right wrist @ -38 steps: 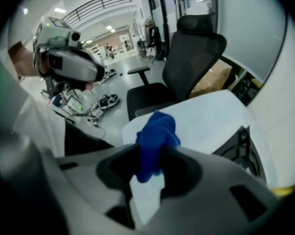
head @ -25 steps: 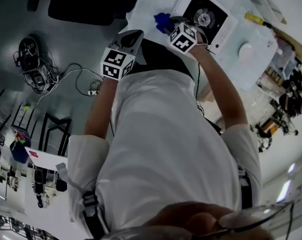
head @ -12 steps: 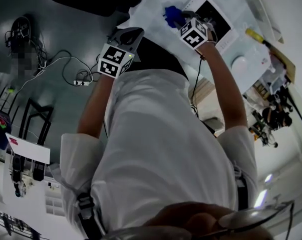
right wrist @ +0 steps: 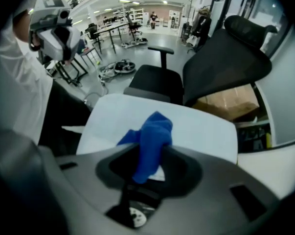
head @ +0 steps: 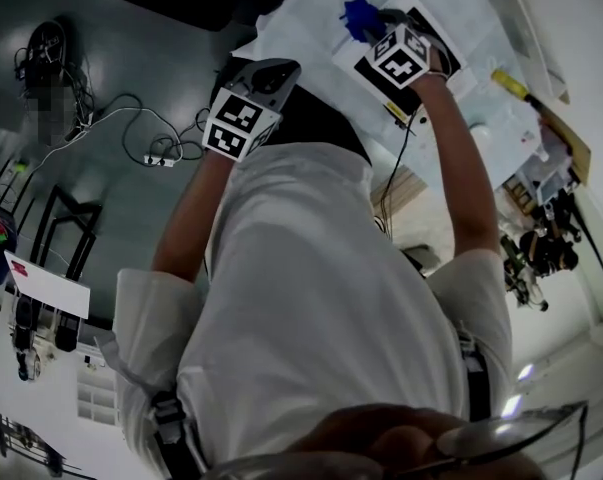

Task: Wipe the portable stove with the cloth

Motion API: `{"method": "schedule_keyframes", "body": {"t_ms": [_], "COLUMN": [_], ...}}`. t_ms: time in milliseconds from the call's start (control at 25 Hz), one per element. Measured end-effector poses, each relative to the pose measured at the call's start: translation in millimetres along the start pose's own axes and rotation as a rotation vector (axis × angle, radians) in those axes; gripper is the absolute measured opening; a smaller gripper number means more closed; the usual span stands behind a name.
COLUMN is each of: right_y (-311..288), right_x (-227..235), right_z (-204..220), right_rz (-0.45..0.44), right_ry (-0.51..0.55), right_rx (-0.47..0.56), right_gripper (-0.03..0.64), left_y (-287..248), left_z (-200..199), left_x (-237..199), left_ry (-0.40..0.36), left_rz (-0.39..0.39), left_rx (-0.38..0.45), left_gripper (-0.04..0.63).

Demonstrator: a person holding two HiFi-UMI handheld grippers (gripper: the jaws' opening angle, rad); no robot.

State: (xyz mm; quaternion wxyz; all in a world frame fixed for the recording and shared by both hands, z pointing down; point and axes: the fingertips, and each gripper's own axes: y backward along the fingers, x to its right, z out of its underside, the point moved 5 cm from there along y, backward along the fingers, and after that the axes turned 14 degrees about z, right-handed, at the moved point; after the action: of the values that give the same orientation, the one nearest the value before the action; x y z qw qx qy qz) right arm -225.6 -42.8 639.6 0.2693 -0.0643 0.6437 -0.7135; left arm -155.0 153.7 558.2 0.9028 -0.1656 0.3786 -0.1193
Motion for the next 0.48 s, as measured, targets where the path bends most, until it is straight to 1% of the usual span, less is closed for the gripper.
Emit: {"method": "schedule_keyframes", "body": {"t_ms": [320, 480], "right_y": [-6, -16], "right_x": [33, 51], "right_z": [12, 20], "right_rz": [0.04, 0.052], "right_ry": [0.079, 0.073], "right_rx": [0.017, 0.03], "right_gripper": [0.141, 0.141], "left_y": [-18, -22], "left_z": [-1, 3], "left_x": [21, 28], "left_ry": [-0.007, -0.005], "left_rz": [-0.014, -0.031], "left_rx": [-0.025, -0.033], "left_gripper": [0.037, 0.037]}}
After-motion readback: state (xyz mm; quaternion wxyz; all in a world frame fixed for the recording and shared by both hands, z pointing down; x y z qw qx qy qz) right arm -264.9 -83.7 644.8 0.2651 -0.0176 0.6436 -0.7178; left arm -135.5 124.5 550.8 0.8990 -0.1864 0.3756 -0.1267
